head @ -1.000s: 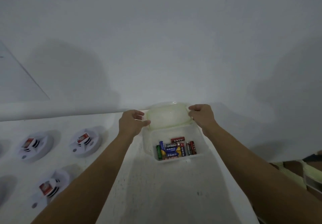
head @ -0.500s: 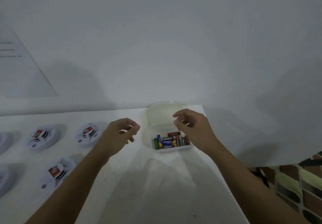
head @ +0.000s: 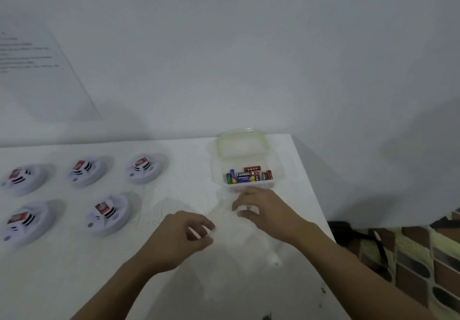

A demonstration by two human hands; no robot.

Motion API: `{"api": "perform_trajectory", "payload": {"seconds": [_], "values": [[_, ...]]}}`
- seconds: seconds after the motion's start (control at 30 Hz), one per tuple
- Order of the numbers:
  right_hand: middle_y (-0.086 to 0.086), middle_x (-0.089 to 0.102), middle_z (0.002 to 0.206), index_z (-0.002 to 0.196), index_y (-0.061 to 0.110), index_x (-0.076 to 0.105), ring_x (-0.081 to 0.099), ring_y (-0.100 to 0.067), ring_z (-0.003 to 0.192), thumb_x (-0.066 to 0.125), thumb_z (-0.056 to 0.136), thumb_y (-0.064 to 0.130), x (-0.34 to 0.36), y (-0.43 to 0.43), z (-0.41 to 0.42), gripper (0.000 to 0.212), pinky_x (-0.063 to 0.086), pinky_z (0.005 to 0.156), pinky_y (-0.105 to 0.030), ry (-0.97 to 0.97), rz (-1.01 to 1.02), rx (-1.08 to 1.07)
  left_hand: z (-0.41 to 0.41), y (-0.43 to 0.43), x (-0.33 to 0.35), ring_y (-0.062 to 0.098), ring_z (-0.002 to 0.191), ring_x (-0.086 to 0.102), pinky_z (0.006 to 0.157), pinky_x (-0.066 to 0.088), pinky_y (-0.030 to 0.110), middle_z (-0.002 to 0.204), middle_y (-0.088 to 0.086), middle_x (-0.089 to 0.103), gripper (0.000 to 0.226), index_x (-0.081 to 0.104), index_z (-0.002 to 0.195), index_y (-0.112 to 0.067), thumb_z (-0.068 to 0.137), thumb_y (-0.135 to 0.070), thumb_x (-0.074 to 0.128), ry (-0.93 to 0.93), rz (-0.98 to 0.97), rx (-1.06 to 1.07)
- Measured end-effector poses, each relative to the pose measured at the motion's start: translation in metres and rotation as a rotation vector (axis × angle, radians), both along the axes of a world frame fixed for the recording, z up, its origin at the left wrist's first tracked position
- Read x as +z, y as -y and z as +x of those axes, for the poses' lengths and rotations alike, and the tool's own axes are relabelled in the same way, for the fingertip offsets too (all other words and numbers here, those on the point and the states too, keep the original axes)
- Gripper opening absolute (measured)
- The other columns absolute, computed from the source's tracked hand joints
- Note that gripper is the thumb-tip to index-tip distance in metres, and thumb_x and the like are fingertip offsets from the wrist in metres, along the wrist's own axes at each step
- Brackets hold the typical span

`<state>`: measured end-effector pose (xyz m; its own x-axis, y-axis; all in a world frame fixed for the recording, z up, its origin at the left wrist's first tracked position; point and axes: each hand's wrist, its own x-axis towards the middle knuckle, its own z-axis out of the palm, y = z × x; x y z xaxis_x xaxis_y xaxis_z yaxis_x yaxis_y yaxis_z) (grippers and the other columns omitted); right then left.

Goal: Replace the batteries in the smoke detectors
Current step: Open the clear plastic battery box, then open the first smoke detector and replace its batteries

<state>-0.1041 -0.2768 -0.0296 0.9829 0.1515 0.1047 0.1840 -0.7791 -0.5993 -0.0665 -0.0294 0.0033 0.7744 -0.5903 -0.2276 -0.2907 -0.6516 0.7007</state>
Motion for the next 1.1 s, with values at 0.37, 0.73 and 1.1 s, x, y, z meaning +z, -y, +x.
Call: {"api": "perform_trajectory", "payload": {"seconds": [0.37, 0.73, 1.1], "values": [[0.008, 0.064, 0.090, 0.092, 0.025, 0.078, 0.059, -0.016, 0.084, 0.086, 0.075, 0.014, -0.002, 0.046, -0.006, 0.022, 0.040, 0.070, -0.035, 0.243, -0.161, -0.396, 0.042, 0.069, -0.006, 0.005, 0.077, 0.061, 0.074, 0.048, 0.020, 0.092, -0.011, 0.071, 0.010, 0.081, 0.096, -0.031, 0.086, -0.034, 0.078, 0.489, -0.025, 0.058], [0.004, 0.065, 0.111, 0.114, 0.024, 0.073, 0.057, -0.022, 0.103, 0.080, 0.081, 0.014, 0.000, 0.064, 0.001, 0.035, 0.041, 0.080, -0.037, 0.192, -0.241, -0.425, 0.061, 0.081, -0.030, 0.015, 0.092, 0.066, 0.087, 0.054, 0.036, 0.115, -0.005, 0.071, 0.025, 0.075, 0.118, -0.025, 0.094, -0.029, 0.070, 0.566, 0.025, 0.021], [0.009, 0.063, 0.108, 0.112, 0.028, 0.071, 0.051, -0.016, 0.108, 0.073, 0.087, 0.023, 0.025, 0.034, 0.007, 0.025, 0.036, 0.085, -0.035, 0.153, -0.212, -0.458, 0.057, 0.064, -0.005, 0.006, 0.064, 0.059, 0.069, 0.047, 0.017, 0.099, -0.015, 0.069, 0.014, 0.076, 0.104, -0.030, 0.090, -0.029, 0.074, 0.441, -0.163, 0.114]]}}
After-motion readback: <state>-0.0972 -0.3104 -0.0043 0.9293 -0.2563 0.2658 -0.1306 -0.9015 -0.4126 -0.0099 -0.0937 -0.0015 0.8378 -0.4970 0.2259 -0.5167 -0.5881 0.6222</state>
